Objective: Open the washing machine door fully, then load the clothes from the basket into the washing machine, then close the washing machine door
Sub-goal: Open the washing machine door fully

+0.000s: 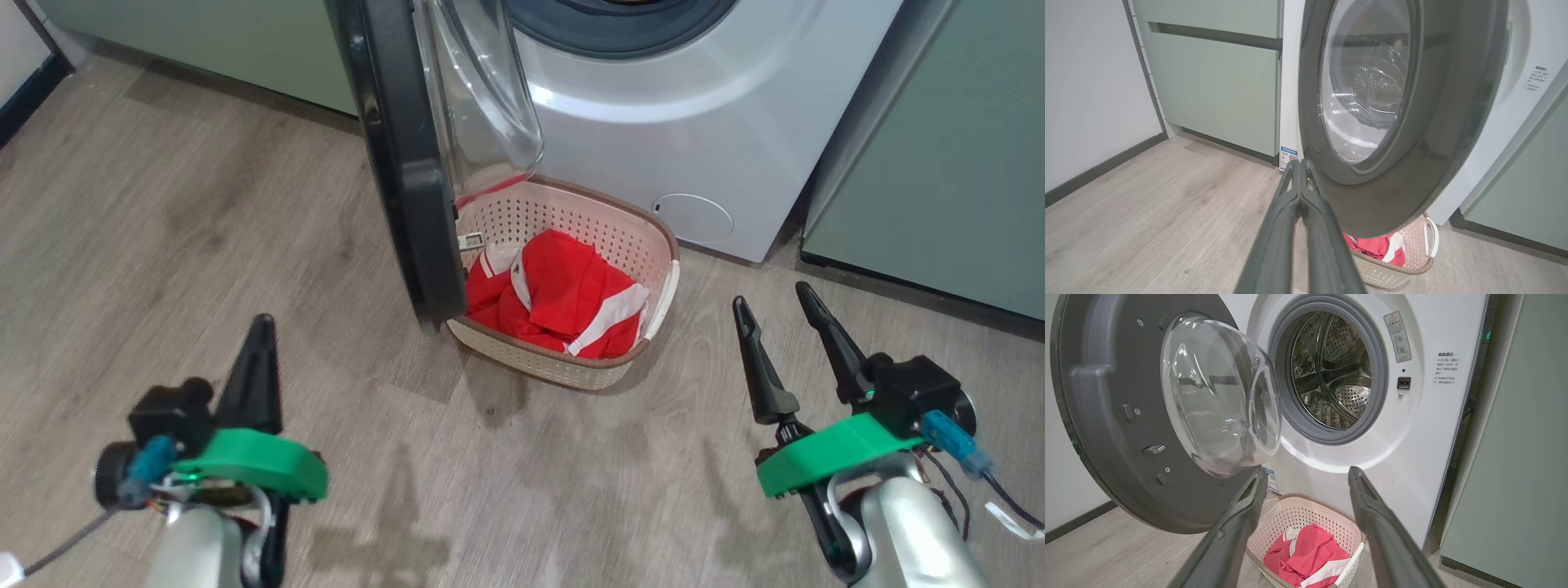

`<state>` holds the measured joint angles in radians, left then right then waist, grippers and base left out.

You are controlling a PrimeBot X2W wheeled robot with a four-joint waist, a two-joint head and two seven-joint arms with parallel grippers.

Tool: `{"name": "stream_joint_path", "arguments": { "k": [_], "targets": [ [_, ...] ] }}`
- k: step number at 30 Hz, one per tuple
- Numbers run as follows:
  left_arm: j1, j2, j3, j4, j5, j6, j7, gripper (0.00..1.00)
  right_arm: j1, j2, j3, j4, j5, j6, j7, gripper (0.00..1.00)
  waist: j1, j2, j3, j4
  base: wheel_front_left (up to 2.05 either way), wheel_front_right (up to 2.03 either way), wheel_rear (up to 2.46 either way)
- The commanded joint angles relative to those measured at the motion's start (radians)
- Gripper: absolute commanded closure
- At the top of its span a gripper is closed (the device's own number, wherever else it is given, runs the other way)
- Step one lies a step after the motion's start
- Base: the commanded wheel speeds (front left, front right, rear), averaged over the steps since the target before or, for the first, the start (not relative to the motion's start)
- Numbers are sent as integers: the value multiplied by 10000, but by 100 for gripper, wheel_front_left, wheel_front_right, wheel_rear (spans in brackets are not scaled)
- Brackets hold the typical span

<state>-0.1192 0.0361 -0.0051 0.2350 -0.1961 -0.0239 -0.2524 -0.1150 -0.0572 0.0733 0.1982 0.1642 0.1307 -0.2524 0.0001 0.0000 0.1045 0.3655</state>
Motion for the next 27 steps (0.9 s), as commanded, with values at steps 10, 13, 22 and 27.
{"name": "stream_joint_path", "arguments": {
  "k": [10,13,22,27],
  "targets": [
    [-2601,927,868,-1344,131,86,-94,100,-565,70,87,-284,119,0,-93,0,-1,0,142,117,0,0,0],
    [-3543,964,796,-1968,220,95,-94,100,-635,70,62,-283,134,0,-93,0,-1,0,208,90,0,0,0],
    [-5020,342,-1057,-3219,193,-260,-28,100,-717,70,89,-193,168,0,-93,0,-1,0,283,-278,0,0,0],
    [-4617,177,-2612,-3387,-306,-265,329,100,-694,70,101,-141,164,0,-93,0,-1,0,351,-478,0,0,0]
  ]
}}
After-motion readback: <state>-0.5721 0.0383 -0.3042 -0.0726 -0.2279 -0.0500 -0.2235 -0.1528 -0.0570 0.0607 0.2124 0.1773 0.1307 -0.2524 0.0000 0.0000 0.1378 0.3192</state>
